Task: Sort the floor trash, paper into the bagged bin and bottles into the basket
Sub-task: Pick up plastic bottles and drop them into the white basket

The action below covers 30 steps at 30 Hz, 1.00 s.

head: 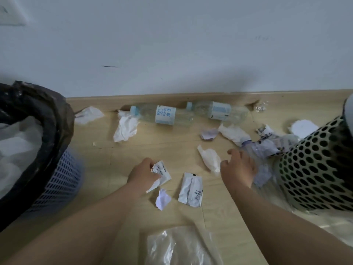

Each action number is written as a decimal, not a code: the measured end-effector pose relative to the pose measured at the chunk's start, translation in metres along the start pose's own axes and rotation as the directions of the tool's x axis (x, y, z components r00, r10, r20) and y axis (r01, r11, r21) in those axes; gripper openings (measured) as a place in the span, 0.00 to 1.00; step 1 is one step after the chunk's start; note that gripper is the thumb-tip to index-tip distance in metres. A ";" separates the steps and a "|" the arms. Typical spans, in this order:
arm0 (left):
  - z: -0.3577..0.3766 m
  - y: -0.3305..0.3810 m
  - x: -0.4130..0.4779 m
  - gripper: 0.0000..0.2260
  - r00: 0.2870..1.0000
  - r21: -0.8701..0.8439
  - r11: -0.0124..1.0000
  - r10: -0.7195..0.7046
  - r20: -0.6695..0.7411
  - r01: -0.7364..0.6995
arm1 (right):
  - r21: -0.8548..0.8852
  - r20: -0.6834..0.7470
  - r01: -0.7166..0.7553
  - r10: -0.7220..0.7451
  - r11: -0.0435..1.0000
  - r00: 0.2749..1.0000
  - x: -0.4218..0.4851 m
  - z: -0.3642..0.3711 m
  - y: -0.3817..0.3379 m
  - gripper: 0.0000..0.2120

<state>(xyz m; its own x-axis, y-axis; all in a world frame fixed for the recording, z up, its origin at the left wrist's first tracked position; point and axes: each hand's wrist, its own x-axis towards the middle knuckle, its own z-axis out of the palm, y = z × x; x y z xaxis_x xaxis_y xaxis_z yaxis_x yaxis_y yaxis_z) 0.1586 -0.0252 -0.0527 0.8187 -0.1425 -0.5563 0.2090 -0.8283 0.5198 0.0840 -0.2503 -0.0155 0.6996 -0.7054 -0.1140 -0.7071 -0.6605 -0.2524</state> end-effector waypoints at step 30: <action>0.033 0.060 0.022 0.10 0.997 -0.279 0.957 -0.070 0.036 0.078 | 0.010 0.077 -0.121 0.120 0.993 0.990 0.040 0.004 0.049 0.18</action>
<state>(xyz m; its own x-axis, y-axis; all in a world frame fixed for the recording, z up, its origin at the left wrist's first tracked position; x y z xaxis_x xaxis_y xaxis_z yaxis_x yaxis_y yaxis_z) 0.1717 -0.0954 -0.0554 0.7821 -0.1033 -0.6145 0.4130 -0.6525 0.6353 0.0778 -0.3103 -0.0368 0.6156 -0.7576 -0.2169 -0.7855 -0.5676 -0.2467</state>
